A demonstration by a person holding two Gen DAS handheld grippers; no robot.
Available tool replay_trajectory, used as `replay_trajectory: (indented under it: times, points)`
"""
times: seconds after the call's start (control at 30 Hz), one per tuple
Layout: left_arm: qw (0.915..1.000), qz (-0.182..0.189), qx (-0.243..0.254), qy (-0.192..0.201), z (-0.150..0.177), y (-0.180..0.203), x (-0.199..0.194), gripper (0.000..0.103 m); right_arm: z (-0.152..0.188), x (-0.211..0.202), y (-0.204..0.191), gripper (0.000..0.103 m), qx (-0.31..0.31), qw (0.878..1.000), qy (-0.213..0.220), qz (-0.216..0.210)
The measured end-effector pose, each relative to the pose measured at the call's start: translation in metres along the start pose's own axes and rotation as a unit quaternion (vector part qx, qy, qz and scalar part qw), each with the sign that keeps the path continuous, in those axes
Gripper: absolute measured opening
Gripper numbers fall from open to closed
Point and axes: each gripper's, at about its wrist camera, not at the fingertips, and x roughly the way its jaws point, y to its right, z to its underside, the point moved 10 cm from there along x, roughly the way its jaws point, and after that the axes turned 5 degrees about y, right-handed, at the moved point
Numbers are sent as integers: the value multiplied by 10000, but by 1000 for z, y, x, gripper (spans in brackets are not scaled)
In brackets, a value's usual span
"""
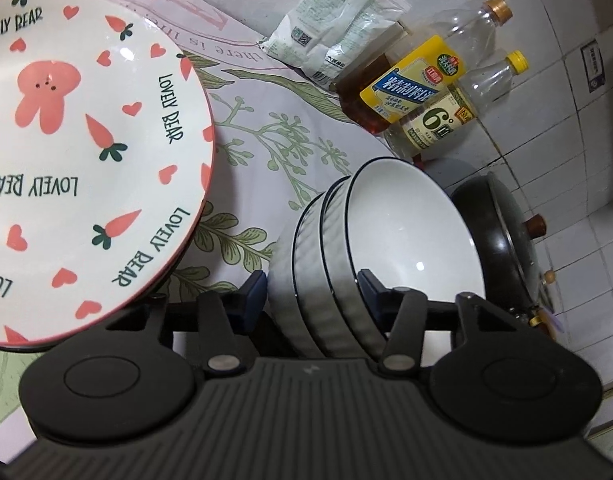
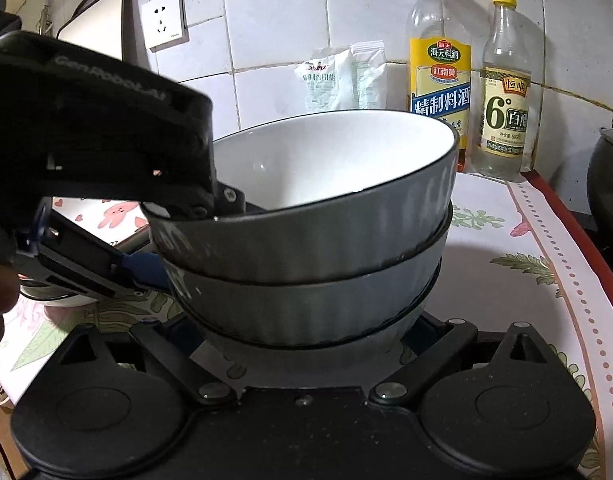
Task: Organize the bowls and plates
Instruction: 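Lift the bowl stack with both grippers and carry it over the bunny plates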
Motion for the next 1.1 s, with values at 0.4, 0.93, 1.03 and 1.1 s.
replay_trajectory:
  times: [0.4,0.93,1.03,1.1]
  points:
    - [9992,-185,365,37,6,3,-3,44,3,-5,-3,99,-50,9999,122,-6]
    - [9966,-304,761,31,11,2,-30,44,3,-22,-24,99,20,9995,327,-27]
    - [9963,-262,810,62,10,2,-39,44,-1,-26,-30,99,-88,9992,396,-37]
    - [9962,-241,837,79,9,4,-47,44,-5,-30,-34,99,-161,9989,443,-31]
